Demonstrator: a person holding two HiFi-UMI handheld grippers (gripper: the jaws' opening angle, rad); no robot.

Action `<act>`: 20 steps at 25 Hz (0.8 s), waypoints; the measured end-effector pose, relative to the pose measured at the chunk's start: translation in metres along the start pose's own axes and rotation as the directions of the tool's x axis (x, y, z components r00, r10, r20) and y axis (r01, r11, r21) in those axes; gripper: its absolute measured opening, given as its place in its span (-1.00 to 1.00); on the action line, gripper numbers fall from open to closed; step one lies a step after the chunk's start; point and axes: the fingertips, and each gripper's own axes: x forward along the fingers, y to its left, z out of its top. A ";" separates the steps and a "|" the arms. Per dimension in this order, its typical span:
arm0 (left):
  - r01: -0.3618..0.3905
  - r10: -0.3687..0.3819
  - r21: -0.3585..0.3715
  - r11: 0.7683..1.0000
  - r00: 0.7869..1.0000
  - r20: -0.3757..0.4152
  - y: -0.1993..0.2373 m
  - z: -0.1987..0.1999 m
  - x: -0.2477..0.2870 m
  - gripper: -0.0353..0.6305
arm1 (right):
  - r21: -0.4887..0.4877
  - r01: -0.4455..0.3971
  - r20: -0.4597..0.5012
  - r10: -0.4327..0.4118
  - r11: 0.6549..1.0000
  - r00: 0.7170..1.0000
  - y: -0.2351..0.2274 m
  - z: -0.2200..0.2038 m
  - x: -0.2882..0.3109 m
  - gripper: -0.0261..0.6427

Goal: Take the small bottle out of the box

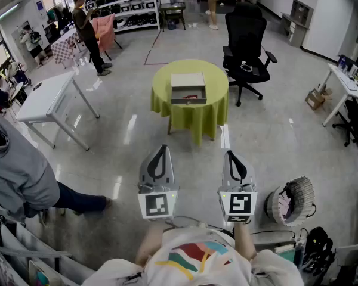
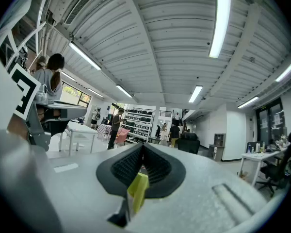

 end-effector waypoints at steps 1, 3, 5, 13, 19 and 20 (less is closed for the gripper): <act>0.001 -0.001 -0.003 1.000 1.000 -0.001 0.000 0.000 0.001 -0.85 | -0.007 -0.004 0.002 0.004 1.000 1.000 -0.001 0.000 0.000 -0.91; 0.003 -0.003 -0.010 1.000 1.000 -0.001 -0.001 0.001 0.002 -0.85 | -0.017 -0.009 0.003 0.009 1.000 1.000 -0.002 -0.001 0.001 -0.91; 0.004 -0.004 -0.014 1.000 1.000 0.000 -0.001 0.001 0.003 -0.85 | -0.014 -0.004 0.001 0.004 1.000 1.000 -0.004 0.000 0.003 -0.91; 0.009 -0.009 -0.007 1.000 1.000 -0.011 -0.003 -0.002 0.013 -0.85 | 0.001 -0.014 0.002 0.014 1.000 1.000 -0.005 -0.001 0.010 -0.91; 0.008 -0.008 -0.011 1.000 1.000 -0.018 -0.009 -0.009 0.023 -0.85 | -0.009 -0.036 0.032 0.037 0.999 0.999 -0.010 -0.002 0.014 -0.91; 0.004 -0.004 -0.013 1.000 1.000 -0.022 -0.010 -0.010 0.025 -0.85 | -0.002 -0.045 0.030 0.045 0.999 0.999 -0.012 -0.004 0.014 -0.91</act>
